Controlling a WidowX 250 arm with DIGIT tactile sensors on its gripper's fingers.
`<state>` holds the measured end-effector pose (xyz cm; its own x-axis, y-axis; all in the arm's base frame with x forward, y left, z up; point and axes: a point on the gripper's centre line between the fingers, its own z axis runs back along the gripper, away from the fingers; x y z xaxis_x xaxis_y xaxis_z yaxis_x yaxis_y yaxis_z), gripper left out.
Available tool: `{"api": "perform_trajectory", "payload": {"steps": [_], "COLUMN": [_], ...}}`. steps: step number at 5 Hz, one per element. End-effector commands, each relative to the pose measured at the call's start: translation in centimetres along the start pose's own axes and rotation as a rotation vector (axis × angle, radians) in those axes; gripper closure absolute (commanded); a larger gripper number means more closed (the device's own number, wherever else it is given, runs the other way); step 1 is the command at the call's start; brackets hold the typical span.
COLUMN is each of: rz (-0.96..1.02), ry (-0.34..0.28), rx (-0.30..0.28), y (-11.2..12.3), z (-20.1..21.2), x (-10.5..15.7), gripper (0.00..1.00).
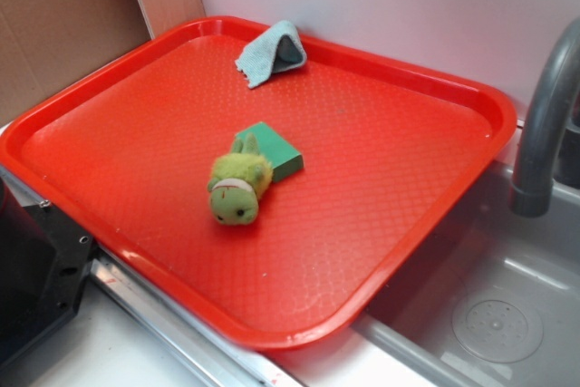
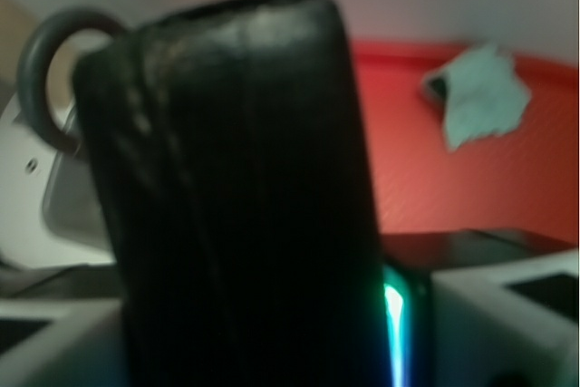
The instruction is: Grab the black box.
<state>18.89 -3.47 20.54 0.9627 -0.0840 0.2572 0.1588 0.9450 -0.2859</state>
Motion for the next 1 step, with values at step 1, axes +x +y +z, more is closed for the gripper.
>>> {"api": "perform_trajectory", "payload": {"steps": [1], "rz": [0.003], "ry": [0.008], "rx": [0.040], "y": [2.69], "z": [0.89], "x": [3.33], "gripper": [1.00]}}
